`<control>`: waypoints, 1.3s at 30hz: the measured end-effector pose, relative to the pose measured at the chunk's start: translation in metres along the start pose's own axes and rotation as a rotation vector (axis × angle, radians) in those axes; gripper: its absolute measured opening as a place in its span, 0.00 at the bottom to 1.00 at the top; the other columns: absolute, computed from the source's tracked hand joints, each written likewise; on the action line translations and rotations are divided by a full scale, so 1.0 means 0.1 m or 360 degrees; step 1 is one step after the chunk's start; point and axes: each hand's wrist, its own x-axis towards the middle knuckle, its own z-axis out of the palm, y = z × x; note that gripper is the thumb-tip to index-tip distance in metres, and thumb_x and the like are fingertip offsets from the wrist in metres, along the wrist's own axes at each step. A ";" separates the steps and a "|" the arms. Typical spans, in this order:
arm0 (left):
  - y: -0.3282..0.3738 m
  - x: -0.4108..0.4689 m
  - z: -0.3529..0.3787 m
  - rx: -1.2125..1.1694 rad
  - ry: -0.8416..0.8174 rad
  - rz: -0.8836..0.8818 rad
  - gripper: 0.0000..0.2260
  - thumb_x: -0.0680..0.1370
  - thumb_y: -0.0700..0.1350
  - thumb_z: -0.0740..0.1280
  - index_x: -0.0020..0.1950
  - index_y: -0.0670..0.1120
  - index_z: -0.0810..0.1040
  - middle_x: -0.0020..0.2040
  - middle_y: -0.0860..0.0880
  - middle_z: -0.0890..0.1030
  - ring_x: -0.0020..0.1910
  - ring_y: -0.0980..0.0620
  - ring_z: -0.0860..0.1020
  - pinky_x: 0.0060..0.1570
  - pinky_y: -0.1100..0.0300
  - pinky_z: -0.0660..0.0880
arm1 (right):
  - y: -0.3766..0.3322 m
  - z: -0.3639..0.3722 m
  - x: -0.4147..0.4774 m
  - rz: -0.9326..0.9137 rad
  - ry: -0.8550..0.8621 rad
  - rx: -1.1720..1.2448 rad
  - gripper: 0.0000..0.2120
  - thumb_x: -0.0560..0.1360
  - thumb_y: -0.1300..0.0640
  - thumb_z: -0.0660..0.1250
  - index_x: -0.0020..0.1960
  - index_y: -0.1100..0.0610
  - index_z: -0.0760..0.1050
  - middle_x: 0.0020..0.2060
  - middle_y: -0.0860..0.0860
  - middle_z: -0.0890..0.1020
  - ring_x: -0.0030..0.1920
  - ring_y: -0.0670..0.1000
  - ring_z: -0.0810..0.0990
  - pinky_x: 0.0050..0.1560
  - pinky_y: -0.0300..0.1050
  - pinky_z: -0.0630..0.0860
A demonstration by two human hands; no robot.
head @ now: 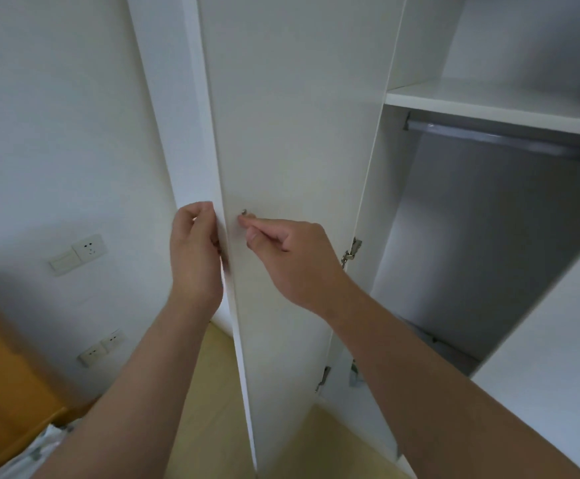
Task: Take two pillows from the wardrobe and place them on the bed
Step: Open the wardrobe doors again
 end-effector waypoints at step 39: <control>-1.06 -1.36 3.03 0.0434 -0.2036 -0.0010 0.18 0.85 0.46 0.58 0.75 0.47 0.69 0.72 0.50 0.75 0.70 0.54 0.72 0.68 0.63 0.66 | 1.21 -3.08 -1.11 0.1075 0.1486 -0.1363 0.11 0.82 0.48 0.62 0.56 0.54 0.76 0.52 0.51 0.80 0.49 0.52 0.79 0.51 0.50 0.79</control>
